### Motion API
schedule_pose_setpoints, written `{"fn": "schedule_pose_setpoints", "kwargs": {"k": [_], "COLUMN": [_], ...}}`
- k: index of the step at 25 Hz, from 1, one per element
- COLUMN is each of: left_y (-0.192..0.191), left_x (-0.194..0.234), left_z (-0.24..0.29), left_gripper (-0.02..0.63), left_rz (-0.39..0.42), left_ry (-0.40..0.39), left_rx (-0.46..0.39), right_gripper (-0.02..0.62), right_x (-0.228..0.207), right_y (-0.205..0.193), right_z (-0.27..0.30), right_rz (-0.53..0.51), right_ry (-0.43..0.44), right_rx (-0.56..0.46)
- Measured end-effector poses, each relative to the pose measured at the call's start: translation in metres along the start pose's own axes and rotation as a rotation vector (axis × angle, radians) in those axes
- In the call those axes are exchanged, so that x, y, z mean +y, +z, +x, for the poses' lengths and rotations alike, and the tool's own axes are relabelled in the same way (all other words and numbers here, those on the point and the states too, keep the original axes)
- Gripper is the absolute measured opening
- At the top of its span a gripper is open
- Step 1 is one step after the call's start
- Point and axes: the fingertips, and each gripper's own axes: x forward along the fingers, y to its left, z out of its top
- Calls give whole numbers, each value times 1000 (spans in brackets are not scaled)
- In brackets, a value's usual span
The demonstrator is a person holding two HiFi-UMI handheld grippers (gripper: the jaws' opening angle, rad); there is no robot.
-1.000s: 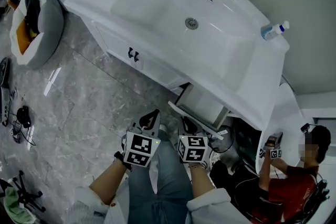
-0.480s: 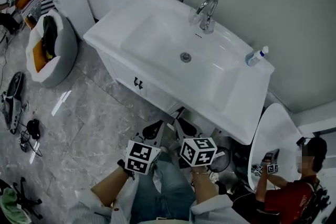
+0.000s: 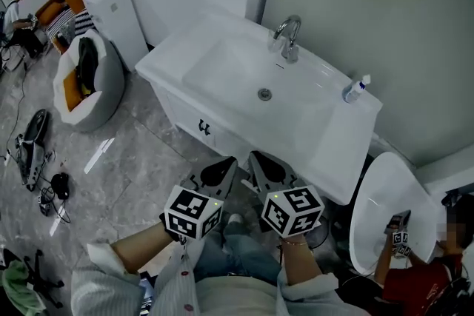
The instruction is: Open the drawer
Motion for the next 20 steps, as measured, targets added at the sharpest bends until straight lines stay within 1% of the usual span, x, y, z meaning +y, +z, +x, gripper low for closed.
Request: {"fn": "schedule_pose_setpoints", "kwargs": {"k": [3,8,12,15,20], "left_y": [24,51,57,55,61], "left_x": [-9,-36,-51,-56,-63], "left_z": [-9,-18,-16,-12,-7], "left_gripper": [17,17,17,17,17], "left_rz": [-13,30,38,41,55], "left_ry": [-5,-48,-71,-66,-72], "left_rx": [-46,-92,-84,-68,-86], "right_gripper": [11,11,9,9,9], "right_x": [11,18,13,8,1], "right_y": [19,36,47,48,45], "right_z": [-14,-37,-56,-64,-67], "right_rz": [-47,-93,-101,-116,-122], "right_ry": [14,30,33,36,33], "right_rx": [-32,-66,-98,-92,-73]}}
